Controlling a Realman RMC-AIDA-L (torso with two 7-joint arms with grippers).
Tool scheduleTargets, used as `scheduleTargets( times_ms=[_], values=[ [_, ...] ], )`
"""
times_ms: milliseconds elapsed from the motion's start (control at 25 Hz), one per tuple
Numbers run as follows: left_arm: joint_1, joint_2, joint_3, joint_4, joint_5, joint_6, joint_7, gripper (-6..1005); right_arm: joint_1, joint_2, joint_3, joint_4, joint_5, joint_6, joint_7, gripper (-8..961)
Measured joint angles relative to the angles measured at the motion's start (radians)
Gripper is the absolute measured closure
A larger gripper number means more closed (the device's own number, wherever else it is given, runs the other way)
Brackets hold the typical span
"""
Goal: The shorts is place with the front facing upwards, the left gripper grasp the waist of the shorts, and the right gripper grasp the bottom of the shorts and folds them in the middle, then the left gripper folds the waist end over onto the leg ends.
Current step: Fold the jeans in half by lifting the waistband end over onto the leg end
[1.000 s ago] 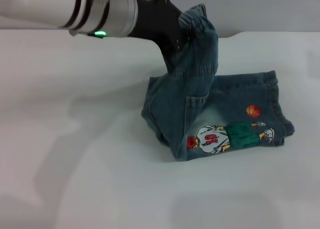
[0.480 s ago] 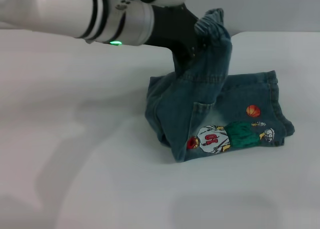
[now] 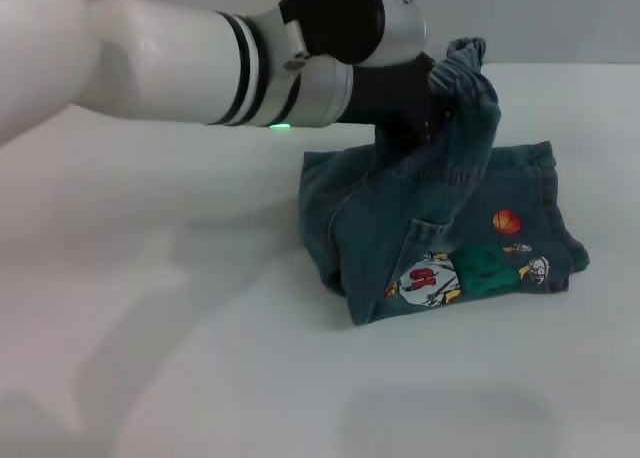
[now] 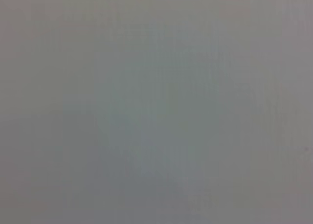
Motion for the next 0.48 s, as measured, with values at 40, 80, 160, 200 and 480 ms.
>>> scheduleTargets(
  times_ms=[40,80,160,200,480],
  values=[
    [0.002,0.0,0.013,-0.007,-0.007,-0.02,-0.005,929,0.0,0.0,0.0,0.0,0.0,-0.001,0.0,940],
    [0.002,0.0,0.02,-0.01,-0.011,-0.028,-0.005,929,0.001,0.0,0.0,0.0,0.0,-0.001,0.0,940],
    [0.004,0.0,0.036,-0.017,-0.023,-0.048,-0.006,929,0.004,0.0,0.0,0.0,0.001,-0.001,0.0,940],
    [0.006,0.0,0.05,-0.023,-0.03,-0.065,-0.007,930,0.005,0.0,0.0,0.001,0.001,-0.001,0.0,940],
    [-0.005,-0.002,0.074,-0.07,-0.079,-0.115,-0.024,912,0.007,0.001,-0.004,0.006,0.002,-0.003,0.0,939]
  ],
)
